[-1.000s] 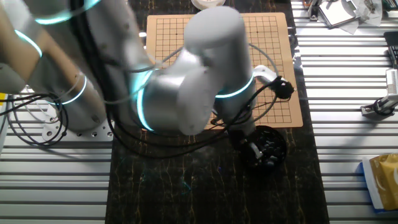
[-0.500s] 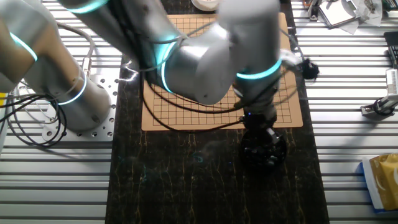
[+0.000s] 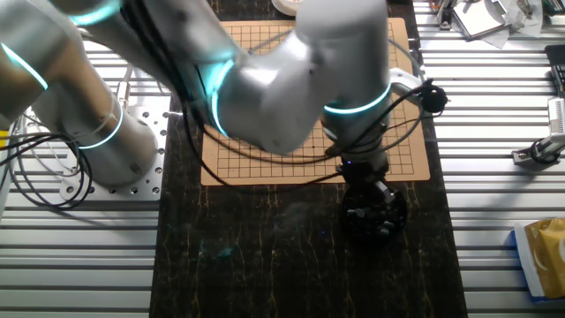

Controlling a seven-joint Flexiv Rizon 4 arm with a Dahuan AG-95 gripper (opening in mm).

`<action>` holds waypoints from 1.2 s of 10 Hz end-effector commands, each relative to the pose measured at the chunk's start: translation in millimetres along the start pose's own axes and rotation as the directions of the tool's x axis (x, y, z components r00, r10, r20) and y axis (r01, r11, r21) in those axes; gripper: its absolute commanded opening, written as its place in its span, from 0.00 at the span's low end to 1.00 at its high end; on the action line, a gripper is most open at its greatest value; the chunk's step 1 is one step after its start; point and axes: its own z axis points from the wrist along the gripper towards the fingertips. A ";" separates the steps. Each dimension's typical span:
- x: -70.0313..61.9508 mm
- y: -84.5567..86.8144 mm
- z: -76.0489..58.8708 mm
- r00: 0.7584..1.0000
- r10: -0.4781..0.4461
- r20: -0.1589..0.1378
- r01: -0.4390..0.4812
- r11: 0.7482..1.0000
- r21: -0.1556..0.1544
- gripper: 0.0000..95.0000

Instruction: Play the first move as black on the 3-4 point in the upper right corner of the Go board

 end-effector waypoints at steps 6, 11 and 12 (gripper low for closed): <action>-32.1 -18.5 -21.8 0.998 -0.018 0.057 0.014 0.998 0.055 0.40; -58.7 -27.1 -39.2 0.998 -0.001 0.065 -0.003 0.999 0.049 0.40; -57.2 -26.0 -38.1 0.998 0.001 0.064 -0.004 0.999 0.044 0.40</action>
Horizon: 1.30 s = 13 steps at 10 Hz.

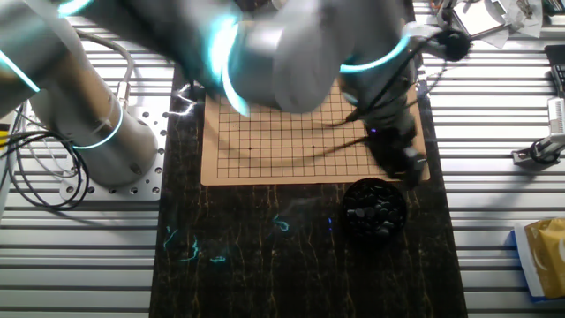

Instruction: Play the first move as black on the 3-4 point in the upper right corner of the Go board

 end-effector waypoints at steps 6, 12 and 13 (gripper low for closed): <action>-25.0 -36.8 5.7 0.993 0.038 0.115 -0.058 0.984 0.170 0.40; -27.0 -35.4 2.6 0.992 0.063 0.110 -0.077 0.988 0.131 0.40; -27.0 -35.4 2.6 0.992 0.078 0.100 -0.089 0.990 0.113 0.40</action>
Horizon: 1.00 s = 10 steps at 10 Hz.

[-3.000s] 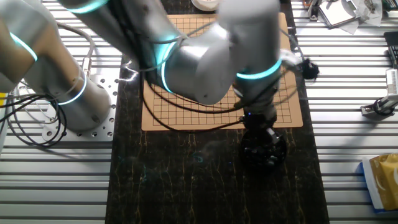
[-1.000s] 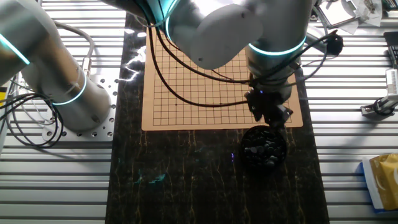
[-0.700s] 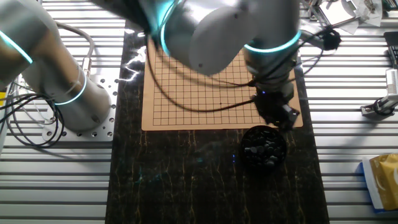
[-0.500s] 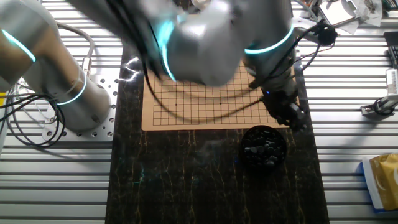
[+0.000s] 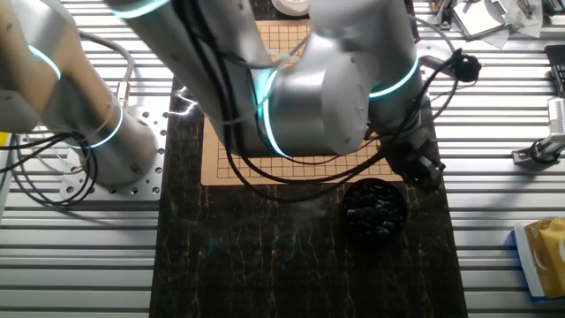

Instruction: Play the first move as black on the 3-4 point in the upper right corner of the Go board

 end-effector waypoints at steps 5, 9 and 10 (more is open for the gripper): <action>3.0 4.9 -30.8 0.993 0.079 -0.093 -0.089 0.990 -0.106 0.40; -2.1 3.5 -34.5 0.985 0.112 -0.131 -0.130 0.982 -0.135 0.40; -2.0 3.4 -34.6 0.983 0.119 -0.138 -0.138 0.980 -0.142 0.40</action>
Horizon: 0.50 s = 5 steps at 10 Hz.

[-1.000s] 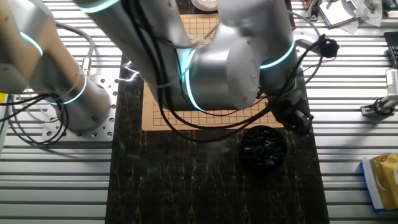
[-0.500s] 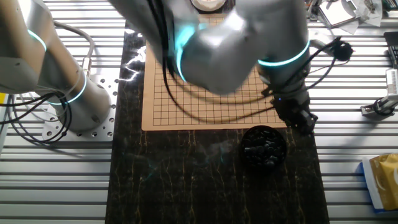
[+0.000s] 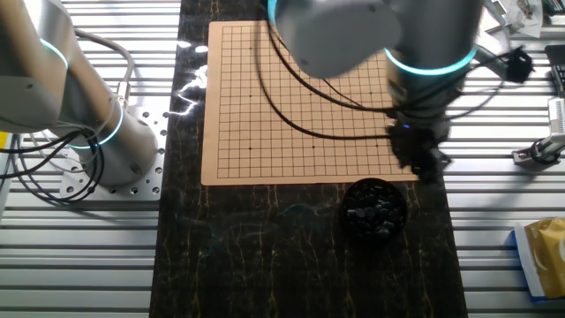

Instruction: Play the first move as black on the 3-4 point in the upper right corner of the Go board

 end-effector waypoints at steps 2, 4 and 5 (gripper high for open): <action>11.1 3.3 -6.8 1.000 0.020 -0.013 -0.020 0.999 -0.028 0.40; 12.6 3.2 -5.6 0.999 0.036 -0.028 -0.038 0.996 -0.075 0.40; 12.7 3.2 -5.5 0.998 0.044 -0.039 -0.046 0.996 -0.076 0.40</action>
